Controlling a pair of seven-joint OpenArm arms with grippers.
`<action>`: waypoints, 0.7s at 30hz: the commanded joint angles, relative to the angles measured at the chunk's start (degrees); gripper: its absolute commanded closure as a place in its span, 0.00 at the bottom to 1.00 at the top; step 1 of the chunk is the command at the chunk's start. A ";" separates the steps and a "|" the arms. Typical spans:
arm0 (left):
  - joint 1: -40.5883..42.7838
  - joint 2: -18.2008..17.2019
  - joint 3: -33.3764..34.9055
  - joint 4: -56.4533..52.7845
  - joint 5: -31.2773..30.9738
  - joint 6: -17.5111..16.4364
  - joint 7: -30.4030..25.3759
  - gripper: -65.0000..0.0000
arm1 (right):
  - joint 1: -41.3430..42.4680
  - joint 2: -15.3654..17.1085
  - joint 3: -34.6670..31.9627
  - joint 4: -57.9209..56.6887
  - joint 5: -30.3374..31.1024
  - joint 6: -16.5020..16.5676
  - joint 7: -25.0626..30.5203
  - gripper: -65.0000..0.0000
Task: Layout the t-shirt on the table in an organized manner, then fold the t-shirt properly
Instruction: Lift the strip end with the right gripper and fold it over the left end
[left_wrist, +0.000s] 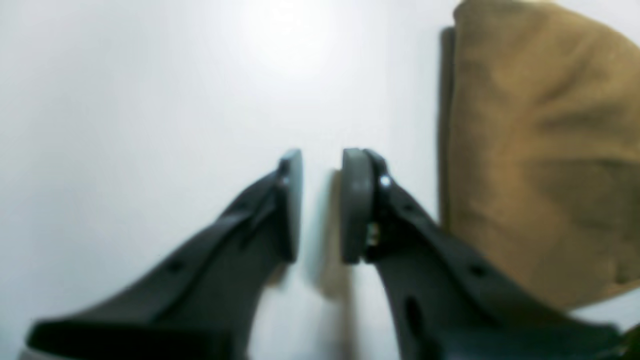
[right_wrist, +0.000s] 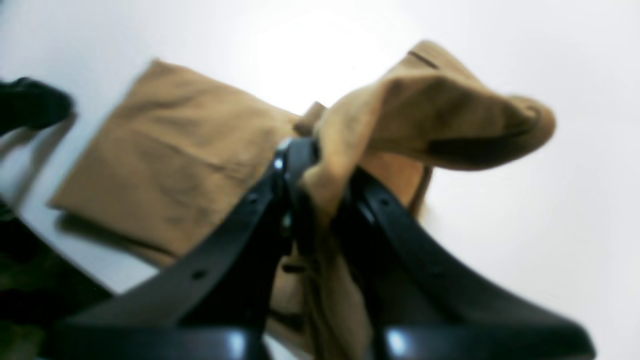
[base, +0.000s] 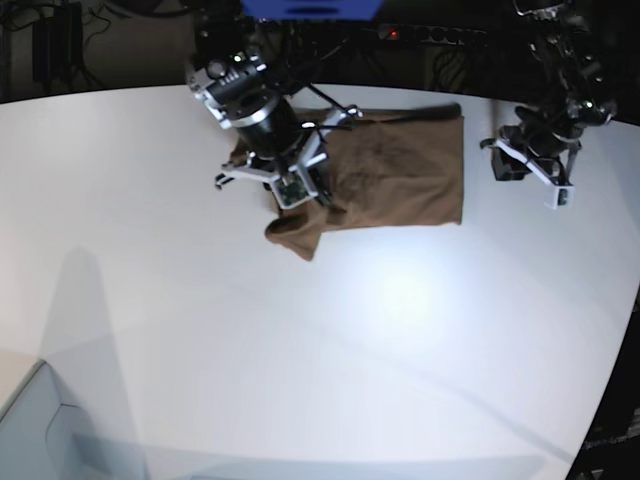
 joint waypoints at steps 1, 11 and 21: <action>-0.62 0.69 1.44 -0.06 2.11 0.13 1.57 0.90 | 0.37 -0.44 -1.33 1.20 0.58 -0.26 1.64 1.00; -0.62 3.50 6.01 -0.32 6.77 0.04 1.57 1.00 | 2.83 -0.44 -5.11 -3.11 0.76 -0.26 1.64 1.00; -0.36 3.24 6.10 -0.32 6.86 -0.48 1.57 1.00 | 9.34 -0.44 -12.24 -9.44 0.85 -0.26 1.91 1.00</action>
